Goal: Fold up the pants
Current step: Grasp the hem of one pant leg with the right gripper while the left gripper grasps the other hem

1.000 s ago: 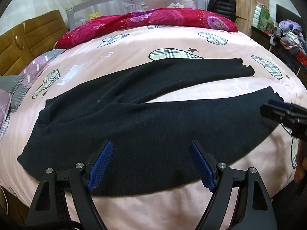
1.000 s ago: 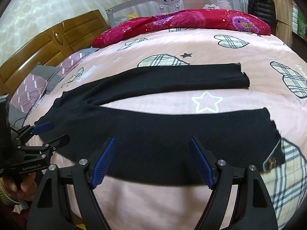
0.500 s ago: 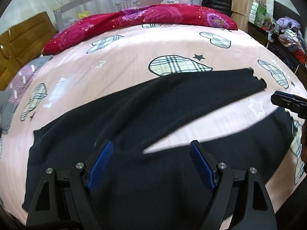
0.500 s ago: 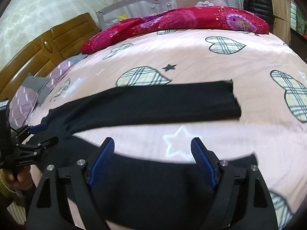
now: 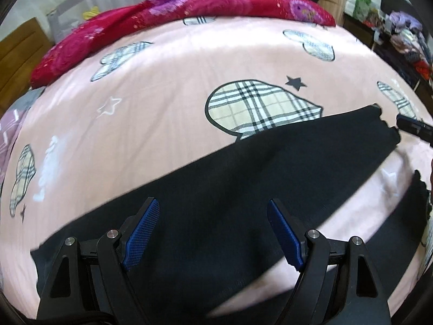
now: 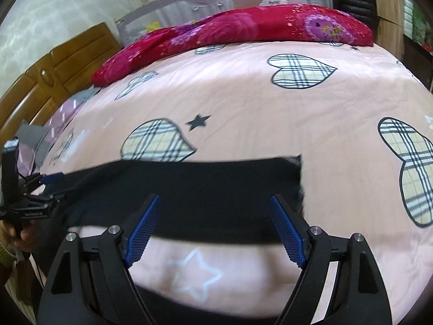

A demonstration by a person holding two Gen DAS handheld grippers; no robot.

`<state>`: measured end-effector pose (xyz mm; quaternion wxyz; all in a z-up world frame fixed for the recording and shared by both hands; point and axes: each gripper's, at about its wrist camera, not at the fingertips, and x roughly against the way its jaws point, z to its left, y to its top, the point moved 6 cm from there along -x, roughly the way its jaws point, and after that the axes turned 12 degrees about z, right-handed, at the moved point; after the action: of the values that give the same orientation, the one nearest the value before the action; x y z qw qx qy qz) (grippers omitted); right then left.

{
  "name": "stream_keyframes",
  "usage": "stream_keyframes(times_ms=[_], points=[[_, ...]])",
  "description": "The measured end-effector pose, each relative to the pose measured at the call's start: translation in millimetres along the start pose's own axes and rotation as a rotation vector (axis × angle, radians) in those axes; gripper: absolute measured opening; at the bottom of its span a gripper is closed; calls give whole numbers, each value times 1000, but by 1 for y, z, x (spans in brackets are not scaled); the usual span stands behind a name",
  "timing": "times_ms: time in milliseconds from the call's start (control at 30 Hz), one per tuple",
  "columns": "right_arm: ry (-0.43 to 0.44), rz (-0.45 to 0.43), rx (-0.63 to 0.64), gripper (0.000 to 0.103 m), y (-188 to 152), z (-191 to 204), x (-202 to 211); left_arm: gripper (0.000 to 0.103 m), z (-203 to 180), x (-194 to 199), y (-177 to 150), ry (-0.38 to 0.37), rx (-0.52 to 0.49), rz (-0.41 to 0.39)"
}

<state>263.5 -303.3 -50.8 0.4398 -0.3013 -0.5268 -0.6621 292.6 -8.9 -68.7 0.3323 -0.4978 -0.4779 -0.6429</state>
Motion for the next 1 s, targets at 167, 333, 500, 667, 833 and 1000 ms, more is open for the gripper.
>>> stream_keyframes(times_ms=[167, 333, 500, 667, 833, 1000], points=[[-26, 20, -25, 83, 21, -28, -16, 82, -2, -27, 32, -31, -63, 50], [-38, 59, -50, 83, 39, -54, -35, 82, -14, -48, 56, -48, -128, 91], [-4, 114, -65, 82, 48, -67, -53, 82, -29, -67, 67, -40, -197, 151], [42, 138, -57, 69, 49, -65, -65, 56, -40, -69, 68, -125, -196, 186], [43, 132, -29, 11, 50, -56, -62, 15, -46, -55, 60, -145, -211, 165], [80, 75, -4, 9, 47, -52, -33, 11, -50, -17, 32, -204, -189, 96]])
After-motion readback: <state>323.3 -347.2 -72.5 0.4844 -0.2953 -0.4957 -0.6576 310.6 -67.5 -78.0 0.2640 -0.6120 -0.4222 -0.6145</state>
